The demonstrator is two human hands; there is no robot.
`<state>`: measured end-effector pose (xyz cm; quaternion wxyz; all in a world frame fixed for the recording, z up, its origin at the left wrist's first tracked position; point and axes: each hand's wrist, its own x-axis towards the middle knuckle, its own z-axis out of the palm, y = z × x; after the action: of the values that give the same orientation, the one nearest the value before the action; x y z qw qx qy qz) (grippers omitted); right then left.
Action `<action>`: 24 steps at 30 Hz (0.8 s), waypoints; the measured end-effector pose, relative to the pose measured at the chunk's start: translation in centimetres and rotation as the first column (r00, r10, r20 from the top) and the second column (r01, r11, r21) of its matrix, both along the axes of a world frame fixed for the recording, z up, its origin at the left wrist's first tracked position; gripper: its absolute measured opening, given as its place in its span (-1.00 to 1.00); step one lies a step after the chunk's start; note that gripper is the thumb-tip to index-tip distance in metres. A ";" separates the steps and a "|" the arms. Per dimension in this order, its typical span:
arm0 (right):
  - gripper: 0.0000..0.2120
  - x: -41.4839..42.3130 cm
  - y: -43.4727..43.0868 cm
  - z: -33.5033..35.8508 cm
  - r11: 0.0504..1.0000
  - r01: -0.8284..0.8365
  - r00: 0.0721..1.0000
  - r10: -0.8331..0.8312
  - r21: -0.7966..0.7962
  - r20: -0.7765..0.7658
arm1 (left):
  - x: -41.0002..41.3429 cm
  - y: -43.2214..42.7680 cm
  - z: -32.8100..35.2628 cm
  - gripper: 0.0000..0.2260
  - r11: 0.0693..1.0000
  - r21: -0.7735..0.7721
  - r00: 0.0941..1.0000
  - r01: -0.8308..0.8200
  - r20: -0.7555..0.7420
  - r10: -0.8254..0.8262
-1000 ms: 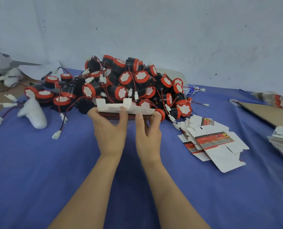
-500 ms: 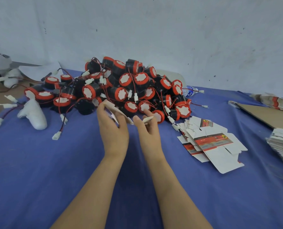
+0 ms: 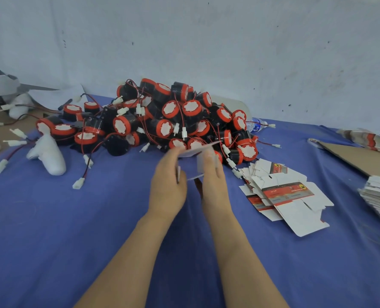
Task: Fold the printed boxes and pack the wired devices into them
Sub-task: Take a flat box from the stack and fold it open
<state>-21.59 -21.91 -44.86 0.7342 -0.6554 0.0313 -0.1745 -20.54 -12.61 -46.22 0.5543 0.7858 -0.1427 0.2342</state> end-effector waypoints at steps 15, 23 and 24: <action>-0.73 0.4 -0.4 -0.3 0.988 0.041 0.990 -0.020 0.146 -0.137 | 0.2 -0.5 0.2 -0.82 0.967 -0.255 0.994 0.026 -0.094 -0.051; -0.64 -0.2 0.0 -0.6 0.990 -0.139 0.987 0.135 -0.031 -0.090 | 0.9 -0.1 0.3 -0.69 0.900 -0.427 0.981 -0.087 -0.196 0.002; -0.66 -0.1 0.0 -0.6 0.987 -0.154 0.984 0.150 -0.037 -0.092 | 1.1 0.0 0.2 -0.72 0.895 -0.431 0.974 -0.117 -0.226 0.018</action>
<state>-21.70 -21.91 -45.49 0.7286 -0.6791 0.0101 -0.0892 -19.45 -12.62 -46.05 0.7218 0.6647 0.0029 0.1929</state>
